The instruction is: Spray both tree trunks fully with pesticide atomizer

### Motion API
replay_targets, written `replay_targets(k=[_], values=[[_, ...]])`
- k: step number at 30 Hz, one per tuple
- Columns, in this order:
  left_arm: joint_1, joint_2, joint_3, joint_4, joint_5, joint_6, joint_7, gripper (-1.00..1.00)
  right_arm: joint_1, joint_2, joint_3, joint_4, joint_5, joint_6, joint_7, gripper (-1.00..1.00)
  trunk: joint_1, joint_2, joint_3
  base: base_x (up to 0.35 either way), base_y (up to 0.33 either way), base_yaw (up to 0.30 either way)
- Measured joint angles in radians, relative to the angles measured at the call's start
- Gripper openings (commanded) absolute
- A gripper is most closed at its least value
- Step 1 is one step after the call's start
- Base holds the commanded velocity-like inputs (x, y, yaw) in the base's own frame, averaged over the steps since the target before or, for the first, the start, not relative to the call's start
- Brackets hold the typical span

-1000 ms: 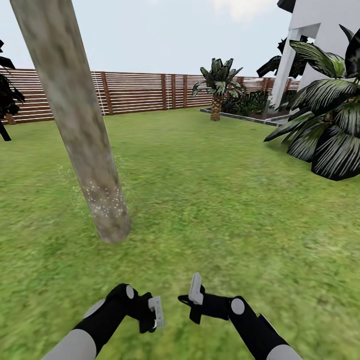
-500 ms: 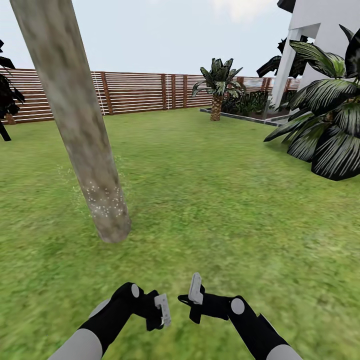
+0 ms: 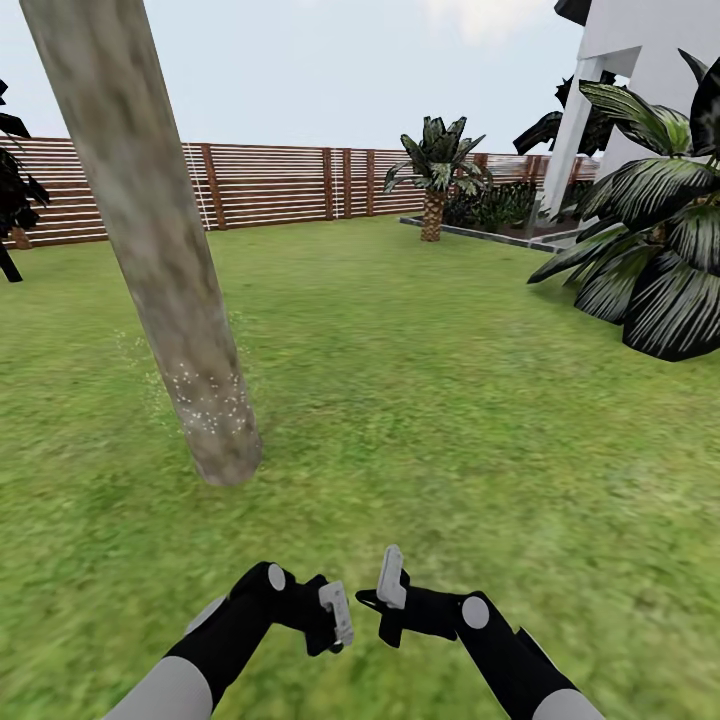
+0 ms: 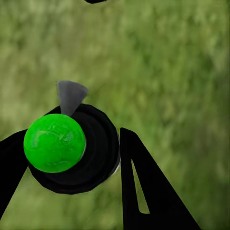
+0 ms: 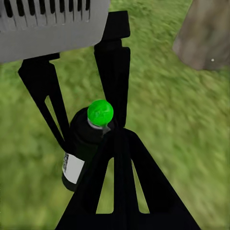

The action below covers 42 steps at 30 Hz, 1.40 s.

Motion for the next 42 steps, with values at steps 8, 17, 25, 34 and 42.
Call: replay_targets(k=[8,17,25,34,42], values=[[0.0,-0.001,0.003,0.0,0.007,-0.002,0.0,-1.0,-0.001,0.0,0.0,-0.001,0.0,0.0,0.0,-1.0,0.0,0.0,0.0,0.0,0.0,0.0],[0.0,0.0,0.003,0.001,0.042,-0.003,0.0,-1.0,0.0,0.0,0.0,-0.001,0.0,0.0,0.0,-1.0,0.0,0.0,0.0,0.0,0.0,0.0],[0.001,0.0,0.003,0.007,0.074,-0.033,0.0,-1.0,0.0,0.0,0.0,-0.001,0.0,0.0,0.0,-1.0,0.0,0.0,0.0,0.0,0.0,0.0],[0.002,0.0,0.003,0.015,0.074,-0.053,0.0,-1.0,0.0,0.0,0.0,-0.002,0.0,0.0,-0.001,-1.0,0.0,0.0,0.0,0.0,0.0,0.0],[0.001,0.0,0.003,0.015,0.106,-0.054,0.0,-1.0,0.0,0.0,0.0,-0.002,0.0,0.0,-0.001,-1.0,0.0,0.0,0.0,0.0,0.0,0.0]])
